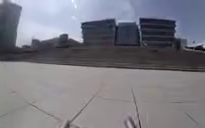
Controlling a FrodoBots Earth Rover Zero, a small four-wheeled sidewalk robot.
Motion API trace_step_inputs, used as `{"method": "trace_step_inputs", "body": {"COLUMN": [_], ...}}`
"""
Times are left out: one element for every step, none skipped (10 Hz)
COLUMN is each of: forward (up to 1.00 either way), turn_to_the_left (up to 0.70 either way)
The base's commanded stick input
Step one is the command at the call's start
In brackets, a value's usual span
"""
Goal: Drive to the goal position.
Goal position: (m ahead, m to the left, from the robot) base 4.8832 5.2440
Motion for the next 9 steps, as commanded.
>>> {"method": "trace_step_inputs", "body": {"forward": [1.00, 1.00, 1.00, 1.00, 1.00, 1.00, 1.00, 1.00, 1.00], "turn_to_the_left": [0.40, 0.40, 0.40, 0.40, 0.40, 0.40, 0.40, 0.40, 0.40]}}
